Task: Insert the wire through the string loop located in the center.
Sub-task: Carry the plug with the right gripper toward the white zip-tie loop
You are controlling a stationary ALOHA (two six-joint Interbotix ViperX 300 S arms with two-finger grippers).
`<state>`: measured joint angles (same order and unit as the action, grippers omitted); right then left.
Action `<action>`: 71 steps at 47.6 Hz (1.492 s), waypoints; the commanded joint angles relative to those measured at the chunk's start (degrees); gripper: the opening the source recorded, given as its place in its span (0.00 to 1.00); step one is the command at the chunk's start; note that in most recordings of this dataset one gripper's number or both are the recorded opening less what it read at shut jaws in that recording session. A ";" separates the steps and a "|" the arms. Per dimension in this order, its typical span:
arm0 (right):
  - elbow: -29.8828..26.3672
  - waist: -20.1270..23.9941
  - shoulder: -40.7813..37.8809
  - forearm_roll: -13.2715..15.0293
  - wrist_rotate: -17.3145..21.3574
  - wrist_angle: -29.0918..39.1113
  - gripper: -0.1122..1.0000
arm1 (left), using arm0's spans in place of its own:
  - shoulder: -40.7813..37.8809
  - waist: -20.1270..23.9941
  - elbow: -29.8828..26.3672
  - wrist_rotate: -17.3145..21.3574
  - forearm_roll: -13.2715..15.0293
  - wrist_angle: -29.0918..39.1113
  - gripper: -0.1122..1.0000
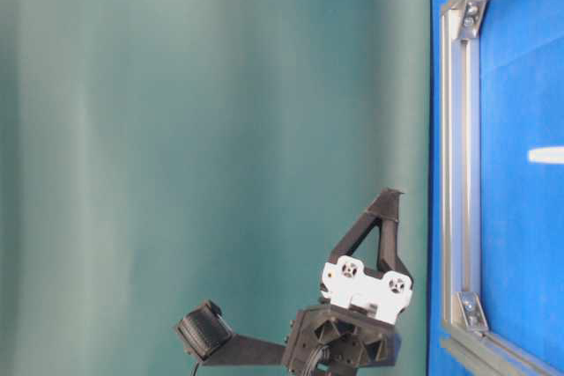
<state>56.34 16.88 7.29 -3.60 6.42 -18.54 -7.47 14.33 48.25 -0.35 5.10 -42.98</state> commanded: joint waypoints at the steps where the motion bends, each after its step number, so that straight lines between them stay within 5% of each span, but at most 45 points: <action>1: -1.14 -1.23 0.26 -0.18 0.09 -0.62 0.08 | 1.58 -0.18 -0.44 0.00 -0.18 -0.26 0.10; 22: -0.26 -10.46 -0.35 -0.18 -0.18 -1.23 0.08 | 1.67 -0.26 -0.18 0.00 -0.18 -0.26 0.10; 71: -0.18 -10.90 -1.93 -0.18 -0.18 -2.55 0.08 | 1.76 -0.26 -0.18 0.00 -0.18 -0.26 0.10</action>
<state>56.95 6.06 4.83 -3.69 6.33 -20.48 -7.47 14.15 48.52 -0.35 5.10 -42.98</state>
